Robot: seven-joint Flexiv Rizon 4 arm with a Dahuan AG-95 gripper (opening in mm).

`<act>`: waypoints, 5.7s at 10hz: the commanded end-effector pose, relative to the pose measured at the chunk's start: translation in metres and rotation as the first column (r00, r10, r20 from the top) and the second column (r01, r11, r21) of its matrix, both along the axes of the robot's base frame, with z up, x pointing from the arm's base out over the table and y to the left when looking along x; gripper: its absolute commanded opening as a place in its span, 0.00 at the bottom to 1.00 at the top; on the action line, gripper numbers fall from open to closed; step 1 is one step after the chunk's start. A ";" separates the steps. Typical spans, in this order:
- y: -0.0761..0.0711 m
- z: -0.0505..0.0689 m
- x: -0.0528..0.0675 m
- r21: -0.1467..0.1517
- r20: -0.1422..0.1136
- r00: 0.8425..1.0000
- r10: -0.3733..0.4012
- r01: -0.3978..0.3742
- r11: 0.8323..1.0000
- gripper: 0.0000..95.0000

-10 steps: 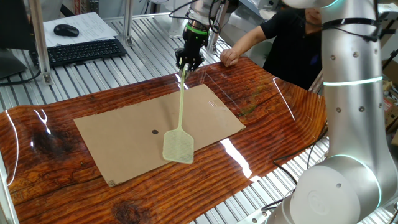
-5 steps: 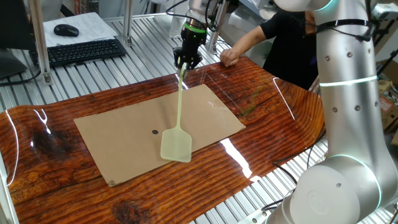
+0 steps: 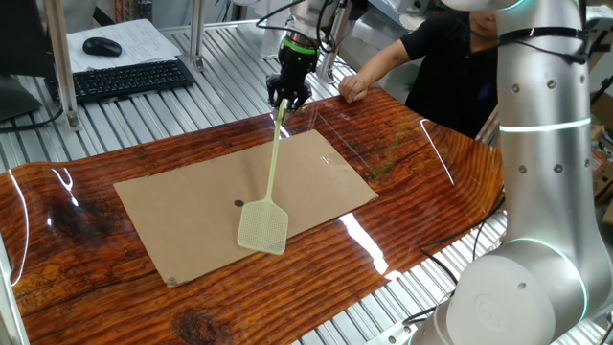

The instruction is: Swat with a flyswatter

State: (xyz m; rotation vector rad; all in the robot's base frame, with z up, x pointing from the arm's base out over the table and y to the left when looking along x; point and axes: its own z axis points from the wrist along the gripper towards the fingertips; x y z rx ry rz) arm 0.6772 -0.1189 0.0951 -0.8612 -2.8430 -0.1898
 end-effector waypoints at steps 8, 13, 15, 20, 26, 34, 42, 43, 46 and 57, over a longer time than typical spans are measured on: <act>-0.003 0.004 0.005 -0.003 -0.017 0.999 -0.038 0.038 0.999 0.00; -0.003 0.004 0.005 -0.002 -0.029 0.994 -0.109 0.109 0.994 0.00; -0.003 0.004 0.005 -0.005 -0.025 0.995 -0.101 0.101 0.995 0.00; -0.003 0.004 0.005 -0.032 -0.007 0.993 -0.121 0.121 0.992 0.00; -0.011 0.009 0.016 -0.039 -0.004 0.996 -0.094 0.094 0.995 0.00; -0.008 0.000 0.029 -0.063 0.029 0.991 -0.131 0.133 0.989 0.00; -0.009 -0.002 0.035 -0.060 0.031 0.991 -0.129 0.131 0.990 0.20; -0.009 -0.002 0.035 -0.059 0.030 0.991 -0.131 0.132 0.989 0.20; -0.007 -0.001 0.034 -0.044 0.033 0.995 -0.096 0.098 0.994 0.20; 0.047 -0.004 -0.027 -0.027 0.081 0.990 0.119 -0.117 0.993 0.00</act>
